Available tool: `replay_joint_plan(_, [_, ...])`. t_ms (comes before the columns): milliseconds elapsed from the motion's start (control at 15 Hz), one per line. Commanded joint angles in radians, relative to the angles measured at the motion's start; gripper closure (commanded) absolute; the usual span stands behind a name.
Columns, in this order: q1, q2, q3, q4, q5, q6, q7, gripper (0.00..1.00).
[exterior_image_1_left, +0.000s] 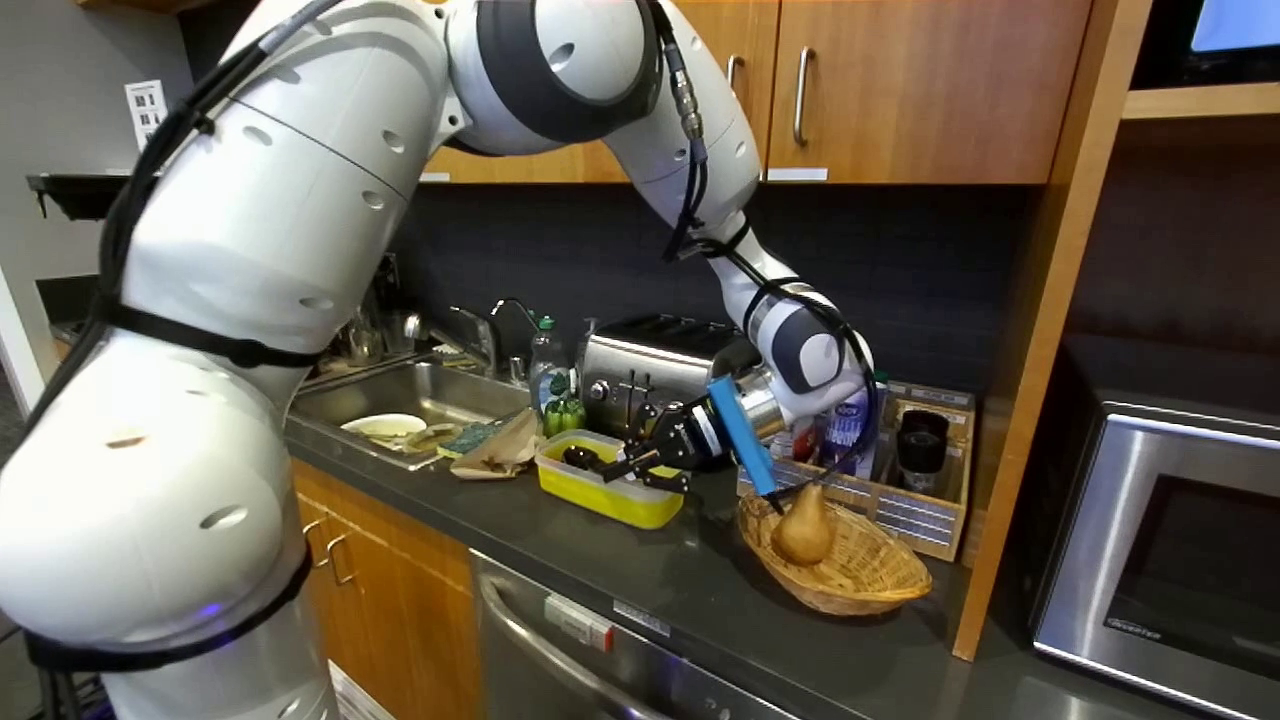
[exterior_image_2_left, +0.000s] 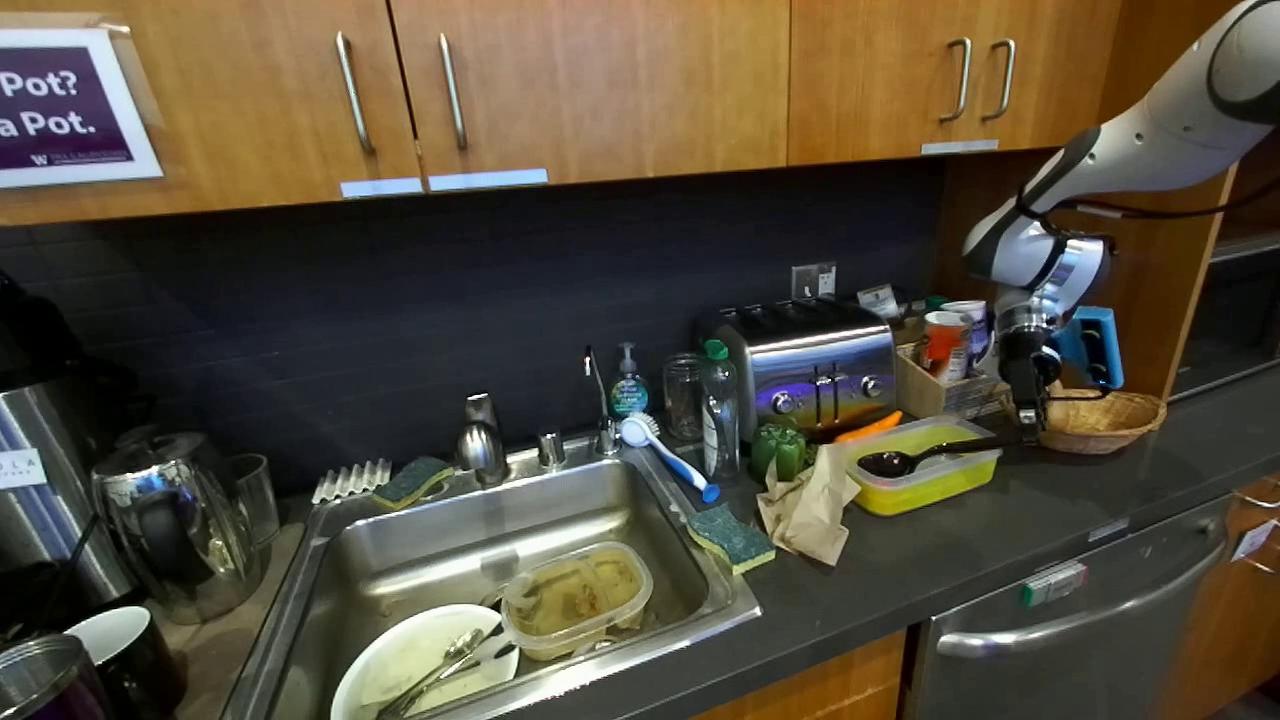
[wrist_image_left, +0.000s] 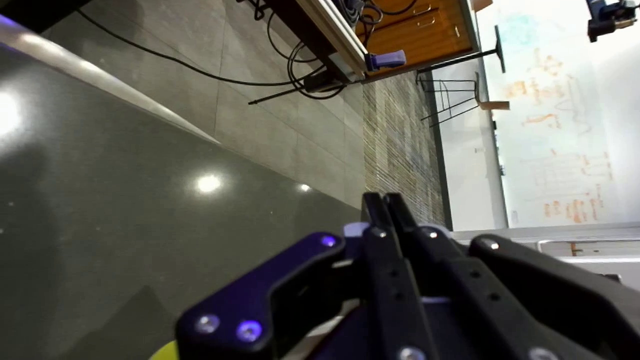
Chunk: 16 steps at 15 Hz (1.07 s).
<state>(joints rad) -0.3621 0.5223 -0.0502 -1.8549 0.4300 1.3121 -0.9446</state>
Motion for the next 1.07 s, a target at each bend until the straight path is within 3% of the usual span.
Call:
replay_joint_plan(0, [0.022, -0.09, -0.022, -0.094, -0.016, 0.067, -0.042, 0.99])
replay_joint_plan(1000, [0.039, -0.266, -0.044, -0.319, 0.029, 0.338, -0.234, 0.99])
